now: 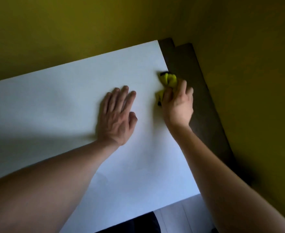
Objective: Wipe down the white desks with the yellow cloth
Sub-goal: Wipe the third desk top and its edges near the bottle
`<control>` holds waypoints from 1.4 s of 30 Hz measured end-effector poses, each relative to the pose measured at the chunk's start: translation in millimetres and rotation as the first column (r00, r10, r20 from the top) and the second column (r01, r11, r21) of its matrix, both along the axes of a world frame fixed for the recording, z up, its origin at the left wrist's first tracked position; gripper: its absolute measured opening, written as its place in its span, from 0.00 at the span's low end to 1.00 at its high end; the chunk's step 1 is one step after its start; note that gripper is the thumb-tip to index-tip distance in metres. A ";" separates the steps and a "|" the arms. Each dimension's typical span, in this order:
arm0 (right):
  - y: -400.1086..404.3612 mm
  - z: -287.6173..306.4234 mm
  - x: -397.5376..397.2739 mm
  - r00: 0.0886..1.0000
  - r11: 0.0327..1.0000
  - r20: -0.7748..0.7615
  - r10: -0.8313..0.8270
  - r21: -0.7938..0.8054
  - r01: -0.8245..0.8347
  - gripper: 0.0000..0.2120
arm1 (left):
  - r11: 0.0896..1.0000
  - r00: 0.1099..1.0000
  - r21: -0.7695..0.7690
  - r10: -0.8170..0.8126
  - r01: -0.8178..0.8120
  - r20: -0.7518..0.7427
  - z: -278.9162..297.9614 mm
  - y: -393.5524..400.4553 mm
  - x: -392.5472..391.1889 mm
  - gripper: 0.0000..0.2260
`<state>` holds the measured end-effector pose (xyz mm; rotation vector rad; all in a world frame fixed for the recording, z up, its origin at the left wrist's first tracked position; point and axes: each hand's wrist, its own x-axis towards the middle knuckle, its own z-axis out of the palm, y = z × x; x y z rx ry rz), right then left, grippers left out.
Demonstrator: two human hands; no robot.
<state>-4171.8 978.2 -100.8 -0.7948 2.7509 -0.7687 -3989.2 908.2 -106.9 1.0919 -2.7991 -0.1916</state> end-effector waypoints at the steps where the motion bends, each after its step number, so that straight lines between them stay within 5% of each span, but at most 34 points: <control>1: 22.6 1.6 8.4 1.000 0.999 -0.021 -0.014 0.036 0.015 0.17 | 1.000 1.000 0.003 -0.002 0.002 0.000 -0.1 0.8 -0.2 0.28; 5: 43.5 1.9 20.0 0.995 0.992 -0.081 -0.051 0.110 0.060 0.16 | 1.000 1.000 0.004 -0.001 0.001 0.007 -0.9 0.3 -1.2 0.28; 15: -83.9 2.1 -26.7 0.998 0.994 0.008 0.056 0.089 -0.057 0.21 | 1.000 1.000 -0.016 -0.009 0.009 -0.022 -3.7 1.4 -0.8 0.28; 26: 164.0 -0.5 51.8 0.998 0.999 -0.050 -0.028 0.041 0.030 0.20 | 1.000 1.000 0.020 0.013 -0.012 -0.015 0.6 4.9 -2.0 0.28; 33: 60.1 -3.9 23.4 0.997 0.998 -0.065 -0.046 0.033 0.049 0.28 | 1.000 1.000 0.017 0.016 -0.016 -0.006 -1.6 4.9 -0.2 0.27; 37: -3.9 -2.7 -0.6 1.000 0.999 0.009 -0.007 0.034 0.006 0.22 | 1.000 1.000 0.019 0.009 -0.009 0.009 1.4 4.7 -0.1 0.28; 42: 71.2 -6.2 22.4 0.999 1.000 -0.037 -0.021 -0.018 0.020 0.24 | 0.998 1.000 0.063 0.013 -0.014 0.024 4.0 5.8 -1.3 0.28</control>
